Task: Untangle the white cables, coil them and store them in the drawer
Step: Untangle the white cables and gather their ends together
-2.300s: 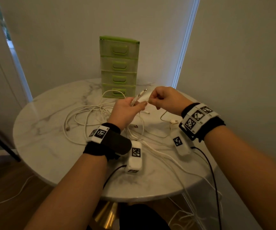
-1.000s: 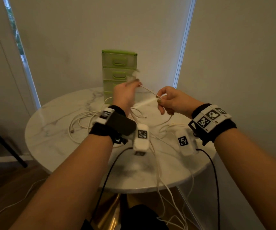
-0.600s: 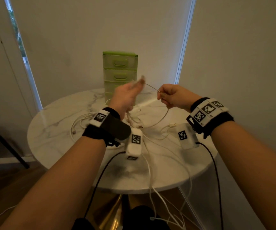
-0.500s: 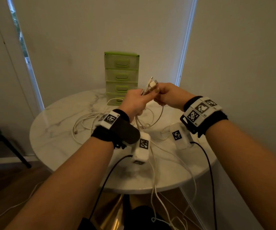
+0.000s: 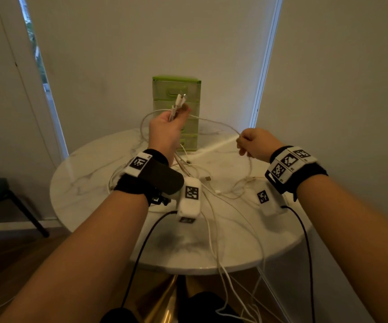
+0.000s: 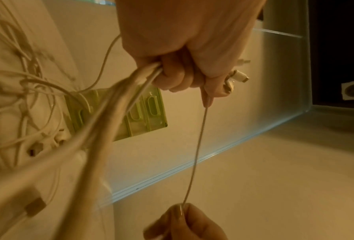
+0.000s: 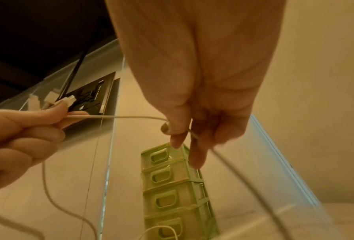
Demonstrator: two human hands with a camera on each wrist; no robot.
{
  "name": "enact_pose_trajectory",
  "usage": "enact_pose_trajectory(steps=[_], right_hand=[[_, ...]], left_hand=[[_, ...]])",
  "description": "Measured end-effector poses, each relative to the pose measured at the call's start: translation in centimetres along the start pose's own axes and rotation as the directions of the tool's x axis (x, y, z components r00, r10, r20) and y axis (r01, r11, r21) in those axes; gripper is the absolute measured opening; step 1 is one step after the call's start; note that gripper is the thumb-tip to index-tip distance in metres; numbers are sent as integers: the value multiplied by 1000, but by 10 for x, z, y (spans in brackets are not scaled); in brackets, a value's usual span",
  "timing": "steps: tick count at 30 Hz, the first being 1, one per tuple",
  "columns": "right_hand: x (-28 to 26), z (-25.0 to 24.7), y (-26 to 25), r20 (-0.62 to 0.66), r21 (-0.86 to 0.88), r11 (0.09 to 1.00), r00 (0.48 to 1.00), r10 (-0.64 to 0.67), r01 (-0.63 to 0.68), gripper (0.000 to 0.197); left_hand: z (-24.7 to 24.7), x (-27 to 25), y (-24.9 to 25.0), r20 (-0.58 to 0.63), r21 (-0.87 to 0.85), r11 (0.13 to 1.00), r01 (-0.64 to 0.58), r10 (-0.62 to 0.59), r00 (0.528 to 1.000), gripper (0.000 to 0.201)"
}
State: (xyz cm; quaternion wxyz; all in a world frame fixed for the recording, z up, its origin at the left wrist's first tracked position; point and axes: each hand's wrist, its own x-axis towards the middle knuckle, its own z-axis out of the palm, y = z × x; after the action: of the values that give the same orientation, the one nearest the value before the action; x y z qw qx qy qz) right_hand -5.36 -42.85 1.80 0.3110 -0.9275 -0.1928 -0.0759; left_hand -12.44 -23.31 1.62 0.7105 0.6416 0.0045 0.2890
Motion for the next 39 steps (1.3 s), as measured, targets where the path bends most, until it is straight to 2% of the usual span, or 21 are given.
enact_pose_trajectory(steps=[3,6,8,11,14,17,20,22,24,26,27,29,31,33,34,36,37,39], right_hand=[[-1,5,-9,-10,178,984,1000,-3,4,26],[-4,6,-20,-60,101,989,993,-104,110,23],[-7,5,-24,-84,34,985,983,-166,169,22],[-13,-1,-24,-96,4,979,974,-204,205,22],[-23,-18,-19,-189,2,979,961,-201,205,25],[-33,-39,-8,-297,31,983,940,-166,183,25],[-45,-57,8,-346,53,992,934,-89,115,24],[-55,-70,23,-337,33,999,942,-9,21,22],[-68,-80,38,-271,7,996,958,92,-93,21],[-79,-82,46,-139,12,980,970,200,-200,17],[-82,-80,46,-75,-7,975,972,222,-223,27],[-82,-71,34,-25,51,988,988,150,-149,55],[-79,-63,10,-76,297,955,997,12,11,63],[-75,-58,-15,-106,463,883,994,-34,80,59],[-72,-56,-25,-101,482,872,994,-44,88,50],[-68,-51,-40,-67,403,910,995,-80,100,33],[-67,-47,-45,-43,360,927,994,-98,107,33],[-64,-40,-46,-14,386,916,993,-114,110,32]], left_hand=[[10,-6,-5,109,85,996,9,-19,994,17],[23,-12,-9,184,97,995,29,-46,982,25],[30,-15,-6,177,38,999,23,-30,984,28],[34,-15,7,158,-149,988,25,-1,987,15],[30,-10,21,154,-361,932,38,19,988,7],[27,-6,31,180,-510,857,69,28,983,16],[27,-5,34,182,-578,808,115,-9,983,14],[26,-6,35,168,-588,800,123,-28,985,13],[27,-6,33,154,-566,815,125,-45,987,19],[32,-10,28,184,-475,869,140,-58,981,22],[36,-14,25,213,-412,900,144,-59,975,23],[46,-23,18,268,-296,945,137,-55,962,20],[57,-31,13,309,-198,971,133,-67,949,16],[65,-36,11,337,-107,986,129,-87,938,13],[68,-39,11,349,-71,990,125,-92,933,13],[71,-42,12,358,-17,993,113,-100,928,20],[71,-42,13,355,8,995,100,-97,930,26],[67,-41,13,340,50,997,63,-77,937,29]])
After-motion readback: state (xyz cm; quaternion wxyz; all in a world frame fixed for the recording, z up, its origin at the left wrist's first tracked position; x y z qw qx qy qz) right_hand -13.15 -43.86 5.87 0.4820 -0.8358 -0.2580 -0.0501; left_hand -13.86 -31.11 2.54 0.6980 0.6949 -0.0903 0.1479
